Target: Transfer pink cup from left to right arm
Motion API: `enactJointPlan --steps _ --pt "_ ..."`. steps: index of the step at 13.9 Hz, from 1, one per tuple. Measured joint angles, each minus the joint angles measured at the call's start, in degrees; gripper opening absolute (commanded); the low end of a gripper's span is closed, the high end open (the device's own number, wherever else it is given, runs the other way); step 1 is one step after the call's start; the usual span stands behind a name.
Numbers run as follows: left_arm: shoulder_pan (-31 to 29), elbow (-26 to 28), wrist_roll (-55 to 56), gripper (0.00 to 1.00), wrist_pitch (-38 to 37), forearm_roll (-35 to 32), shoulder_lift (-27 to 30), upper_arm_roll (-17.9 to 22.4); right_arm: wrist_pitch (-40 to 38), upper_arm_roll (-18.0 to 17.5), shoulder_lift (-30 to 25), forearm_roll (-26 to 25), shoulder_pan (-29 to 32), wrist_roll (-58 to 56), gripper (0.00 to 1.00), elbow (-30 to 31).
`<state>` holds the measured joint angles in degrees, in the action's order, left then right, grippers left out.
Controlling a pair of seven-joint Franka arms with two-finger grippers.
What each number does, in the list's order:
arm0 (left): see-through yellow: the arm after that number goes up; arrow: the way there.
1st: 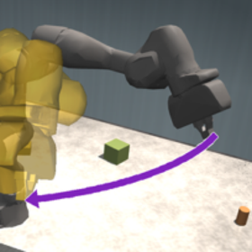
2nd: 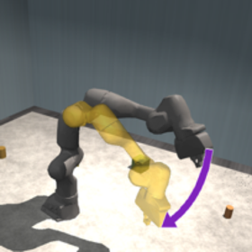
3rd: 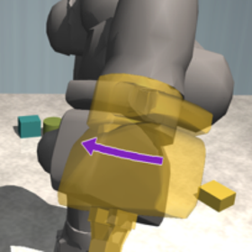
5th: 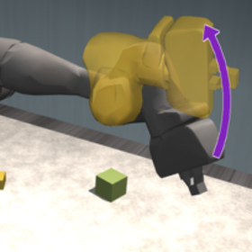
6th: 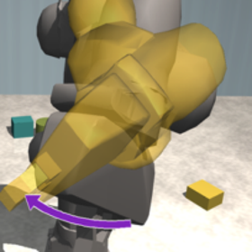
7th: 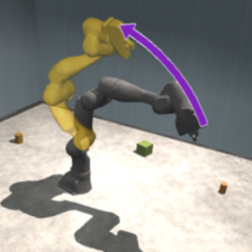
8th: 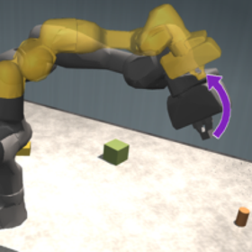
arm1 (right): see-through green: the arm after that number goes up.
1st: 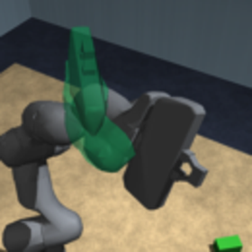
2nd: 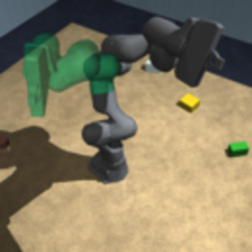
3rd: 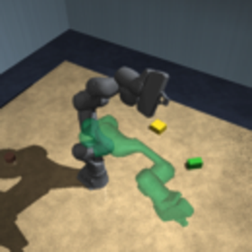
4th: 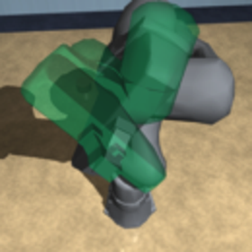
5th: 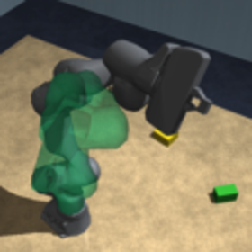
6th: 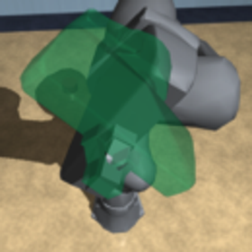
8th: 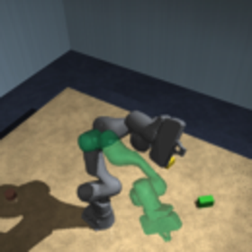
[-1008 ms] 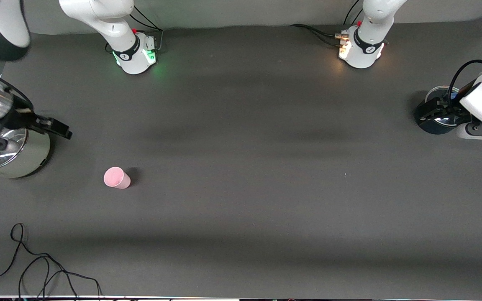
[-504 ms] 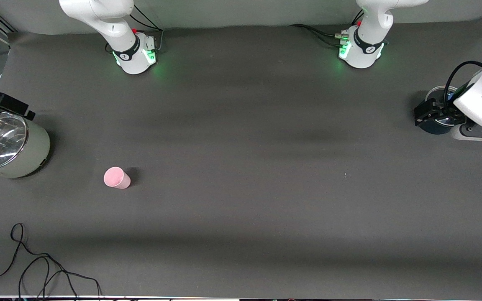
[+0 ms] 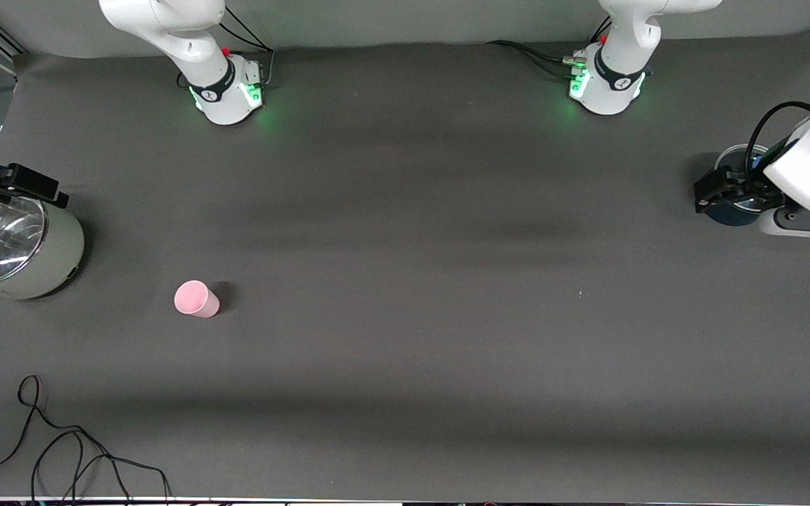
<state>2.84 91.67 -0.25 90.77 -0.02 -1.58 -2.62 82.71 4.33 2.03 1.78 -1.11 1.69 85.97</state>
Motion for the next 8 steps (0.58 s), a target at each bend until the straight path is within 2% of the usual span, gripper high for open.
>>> enactJointPlan --steps 4,8 --pt "1.40 0.00 0.00 0.99 0.00 0.03 0.00 0.70 -1.90 0.05 0.04 0.00 -0.24 -5.52 1.00 -0.19" --pt "1.40 0.00 0.00 0.99 0.00 0.04 0.00 1.15 -1.95 0.80 0.04 -1.65 -4.47 -5.73 1.00 -0.28"
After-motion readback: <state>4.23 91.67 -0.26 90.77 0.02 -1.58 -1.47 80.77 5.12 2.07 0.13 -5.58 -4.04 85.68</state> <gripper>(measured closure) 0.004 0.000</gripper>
